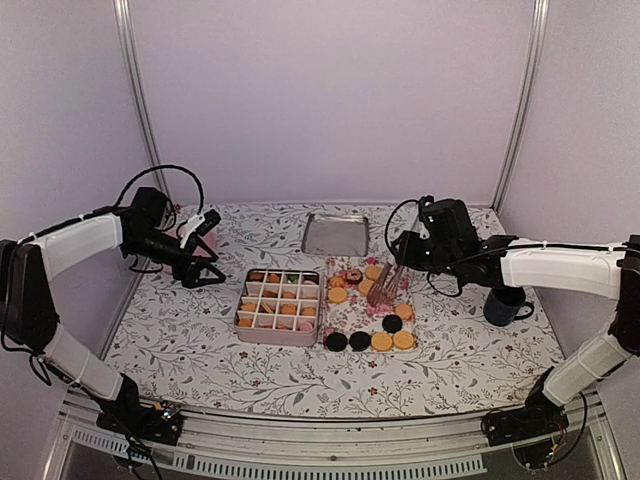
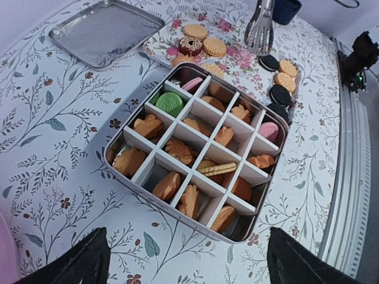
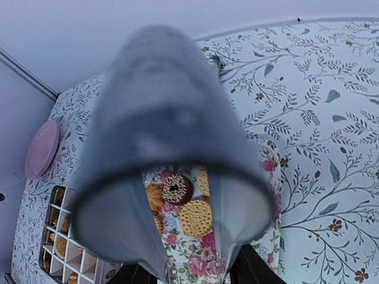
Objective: Pack the cookies
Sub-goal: Place the clamp on the plate, then pick up the box lid from the corner of the board, then pass from the right arm to the left, then pass from the left arm to the right
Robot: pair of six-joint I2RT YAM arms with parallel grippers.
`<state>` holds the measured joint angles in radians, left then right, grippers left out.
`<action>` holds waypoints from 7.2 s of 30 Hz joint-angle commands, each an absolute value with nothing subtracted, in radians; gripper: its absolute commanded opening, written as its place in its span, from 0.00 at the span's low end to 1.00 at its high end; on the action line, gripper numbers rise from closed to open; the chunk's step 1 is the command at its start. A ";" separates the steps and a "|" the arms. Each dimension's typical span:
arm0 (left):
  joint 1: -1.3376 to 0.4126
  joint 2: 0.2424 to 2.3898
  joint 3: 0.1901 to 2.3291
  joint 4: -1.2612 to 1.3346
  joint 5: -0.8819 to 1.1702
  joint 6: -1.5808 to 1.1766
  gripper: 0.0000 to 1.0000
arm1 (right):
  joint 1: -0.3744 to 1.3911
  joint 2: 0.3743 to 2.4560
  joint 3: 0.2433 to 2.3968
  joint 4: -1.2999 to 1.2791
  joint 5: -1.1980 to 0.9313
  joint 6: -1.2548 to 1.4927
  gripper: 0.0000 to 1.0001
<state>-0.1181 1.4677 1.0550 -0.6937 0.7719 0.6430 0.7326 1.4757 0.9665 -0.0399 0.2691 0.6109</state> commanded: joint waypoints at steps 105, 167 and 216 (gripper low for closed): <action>-0.109 1.536 1.190 -0.185 0.964 -0.159 0.88 | 0.891 1.933 1.479 0.194 0.427 0.523 0.00; -0.383 0.662 0.596 0.101 0.621 1.668 0.00 | 0.794 1.667 1.071 0.614 -0.516 1.194 0.70; -0.421 0.885 0.550 -0.249 0.261 1.432 0.99 | 0.803 1.856 0.940 0.923 -0.523 1.391 0.04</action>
<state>-0.4473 0.8406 0.5026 0.0586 0.3519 1.5829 0.8474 1.8229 0.9718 0.8707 -0.5934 1.3624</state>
